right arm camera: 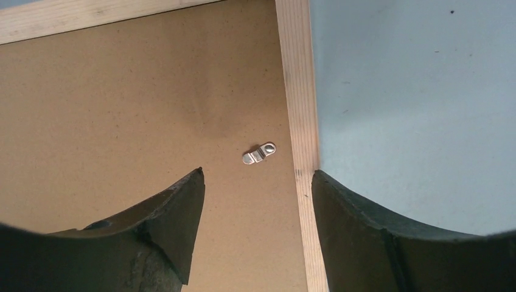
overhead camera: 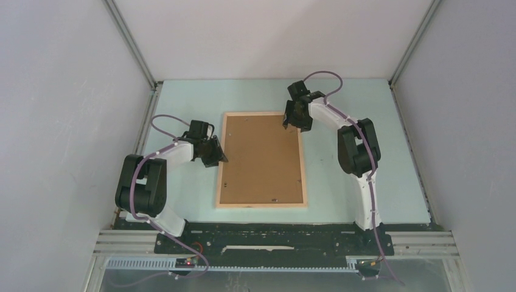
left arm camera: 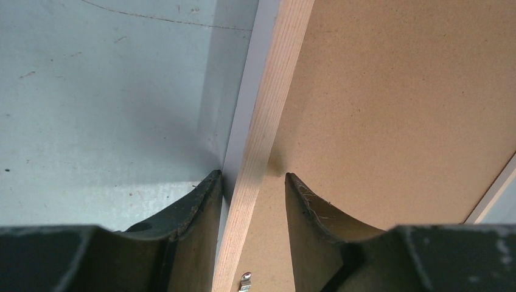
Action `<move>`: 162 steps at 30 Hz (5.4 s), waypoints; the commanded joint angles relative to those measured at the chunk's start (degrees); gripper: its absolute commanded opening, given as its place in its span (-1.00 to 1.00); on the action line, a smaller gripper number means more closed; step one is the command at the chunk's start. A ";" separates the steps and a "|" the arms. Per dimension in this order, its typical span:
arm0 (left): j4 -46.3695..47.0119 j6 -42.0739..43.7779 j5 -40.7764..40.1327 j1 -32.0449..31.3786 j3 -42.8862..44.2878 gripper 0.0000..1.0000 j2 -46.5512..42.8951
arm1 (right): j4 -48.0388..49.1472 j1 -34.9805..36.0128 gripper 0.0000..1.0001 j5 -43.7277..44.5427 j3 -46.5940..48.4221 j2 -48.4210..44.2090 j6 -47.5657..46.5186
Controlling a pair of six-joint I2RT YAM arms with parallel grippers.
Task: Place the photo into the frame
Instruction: Install the photo frame at the center of the board.
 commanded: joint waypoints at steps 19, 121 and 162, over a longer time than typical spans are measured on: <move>0.55 -0.25 2.03 -1.06 0.74 -0.12 -0.12 | -8.20 1.40 0.51 7.97 8.85 6.42 -1.15; -15.47 -0.27 -14.53 -20.12 -0.25 0.62 -11.40 | 6.85 -8.03 -0.74 -4.18 -24.99 -14.56 -12.42; -14.33 -0.75 -18.25 -20.29 1.28 -0.39 -7.20 | 6.41 -7.13 -0.83 -4.38 -24.67 -14.01 -12.95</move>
